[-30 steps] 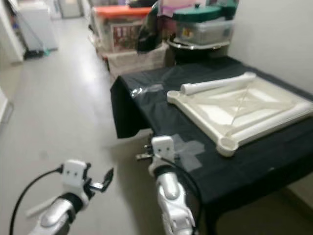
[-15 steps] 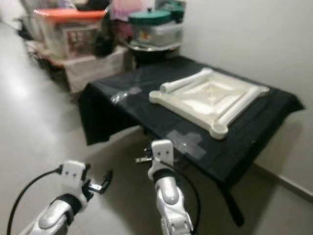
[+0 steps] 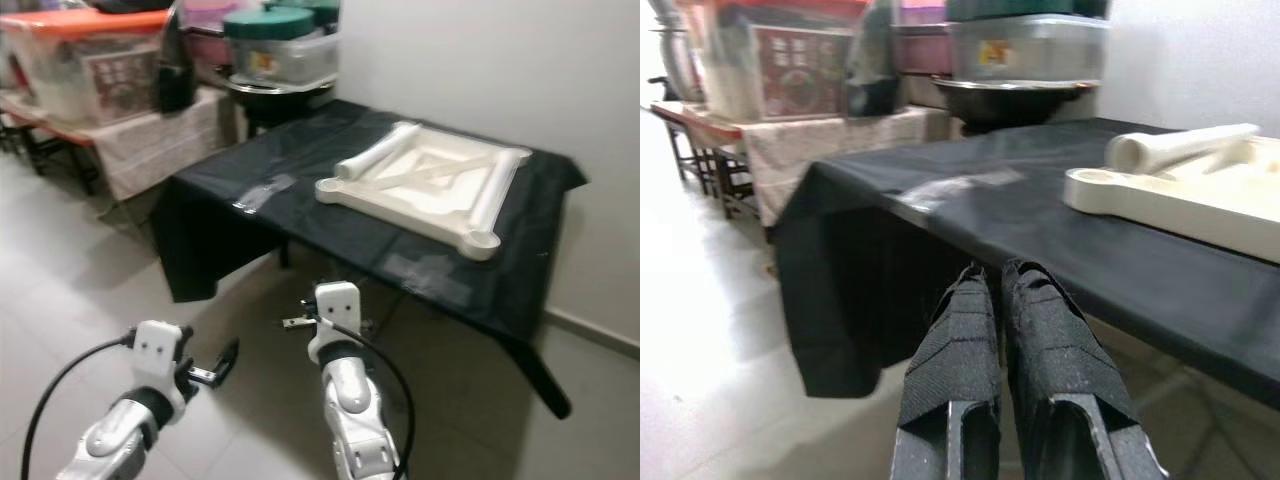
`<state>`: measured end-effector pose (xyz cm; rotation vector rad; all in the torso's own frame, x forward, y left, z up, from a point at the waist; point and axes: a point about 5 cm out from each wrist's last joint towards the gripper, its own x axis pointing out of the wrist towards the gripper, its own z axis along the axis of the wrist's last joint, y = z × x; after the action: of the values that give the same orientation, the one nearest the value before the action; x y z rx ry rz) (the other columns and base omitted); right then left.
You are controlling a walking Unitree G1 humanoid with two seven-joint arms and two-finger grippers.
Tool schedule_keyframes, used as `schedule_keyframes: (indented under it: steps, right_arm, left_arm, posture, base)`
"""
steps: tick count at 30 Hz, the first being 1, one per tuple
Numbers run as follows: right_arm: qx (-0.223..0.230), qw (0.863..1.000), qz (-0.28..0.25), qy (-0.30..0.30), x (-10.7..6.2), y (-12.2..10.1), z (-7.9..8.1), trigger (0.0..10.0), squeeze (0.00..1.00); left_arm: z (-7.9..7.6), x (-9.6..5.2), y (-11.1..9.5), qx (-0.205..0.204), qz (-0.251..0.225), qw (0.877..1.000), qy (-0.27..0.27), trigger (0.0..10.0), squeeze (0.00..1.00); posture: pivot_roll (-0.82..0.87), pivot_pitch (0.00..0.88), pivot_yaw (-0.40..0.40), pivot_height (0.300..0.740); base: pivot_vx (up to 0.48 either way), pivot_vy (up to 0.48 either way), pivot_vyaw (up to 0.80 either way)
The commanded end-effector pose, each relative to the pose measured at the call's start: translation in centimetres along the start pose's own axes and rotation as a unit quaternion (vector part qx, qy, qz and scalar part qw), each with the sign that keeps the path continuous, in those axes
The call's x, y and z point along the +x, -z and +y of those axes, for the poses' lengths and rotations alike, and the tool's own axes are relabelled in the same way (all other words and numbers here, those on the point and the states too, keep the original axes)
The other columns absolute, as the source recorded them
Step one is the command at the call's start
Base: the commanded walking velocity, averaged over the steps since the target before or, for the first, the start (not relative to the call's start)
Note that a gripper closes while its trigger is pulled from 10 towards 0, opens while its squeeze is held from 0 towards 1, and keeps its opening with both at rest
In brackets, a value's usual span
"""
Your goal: Building children table
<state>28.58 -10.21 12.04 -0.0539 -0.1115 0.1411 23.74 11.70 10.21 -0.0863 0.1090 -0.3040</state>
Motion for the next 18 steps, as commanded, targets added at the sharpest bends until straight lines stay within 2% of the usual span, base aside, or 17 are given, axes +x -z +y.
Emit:
schedule_keyframes:
  steps: [1,18]
  right_arm:
    - [-0.006,1.0,0.006,0.004,-0.17,0.33,-0.31,10.0,0.0]
    - [-0.006,1.0,0.008,0.003,-0.02,0.32,-0.39,10.0,0.0]
  left_arm:
    - [-0.3,-0.07,0.27,-0.005,0.006,1.0,0.005,10.0,0.0]
    - [-0.34,0.07,0.2,-0.007,0.005,1.0,0.006,10.0,0.0]
  posture:
    - [0.15,0.0,0.0,0.74]
    - [0.15,0.0,-0.006,0.74]
  base:
    - [0.0,0.48,0.0]
    - [0.0,0.48,0.0]
